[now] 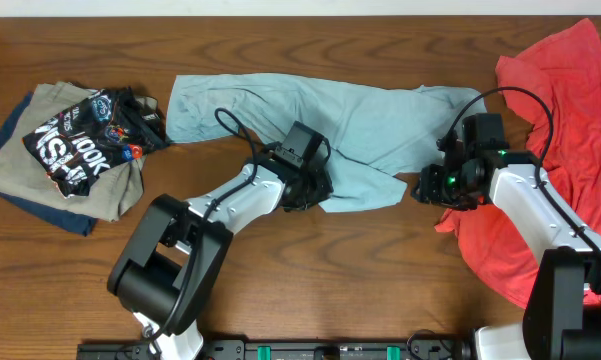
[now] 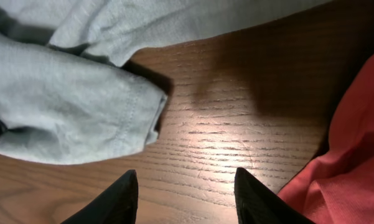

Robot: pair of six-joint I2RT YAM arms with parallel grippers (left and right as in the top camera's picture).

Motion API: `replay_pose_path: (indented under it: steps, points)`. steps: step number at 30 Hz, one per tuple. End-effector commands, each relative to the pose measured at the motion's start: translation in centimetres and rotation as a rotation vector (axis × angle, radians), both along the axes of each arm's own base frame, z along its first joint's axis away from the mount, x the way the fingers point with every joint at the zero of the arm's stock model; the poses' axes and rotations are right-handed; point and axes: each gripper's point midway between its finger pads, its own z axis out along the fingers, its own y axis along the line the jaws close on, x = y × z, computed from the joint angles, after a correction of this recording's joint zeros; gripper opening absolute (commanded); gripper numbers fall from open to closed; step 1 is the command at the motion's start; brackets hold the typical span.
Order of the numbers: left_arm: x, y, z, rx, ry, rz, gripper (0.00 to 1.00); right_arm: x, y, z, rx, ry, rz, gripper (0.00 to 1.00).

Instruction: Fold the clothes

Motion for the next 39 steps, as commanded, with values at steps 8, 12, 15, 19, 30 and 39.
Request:
replay_pose_path:
  steps: [8,12,15,19,30,39]
  points:
    - [-5.7,3.9,-0.6,0.09,0.25,-0.079,0.06,-0.2,-1.9,0.0,-0.105,0.003,-0.012,0.49]
    - [-6.8,8.7,1.1,0.153,0.293,-0.116,0.06,-0.6,-3.1,-0.3,-0.172,0.022,-0.024,0.5]
    - [-6.7,13.8,2.9,0.243,0.299,-0.033,0.06,-1.2,-5.5,-0.5,-0.303,0.056,-0.097,0.5]
    - [-5.7,19.1,5.6,0.246,0.245,0.12,0.06,-1.6,-9.3,-0.2,-0.49,0.069,-0.183,0.5]
    - [-4.7,22.8,7.5,0.216,0.186,0.26,0.06,-5.5,-16.1,-1.6,-0.49,0.195,-0.466,0.47]
    - [-5.0,22.8,7.4,0.217,0.199,0.259,0.06,-5.2,-15.6,-2.0,-0.186,0.179,-0.546,0.52]
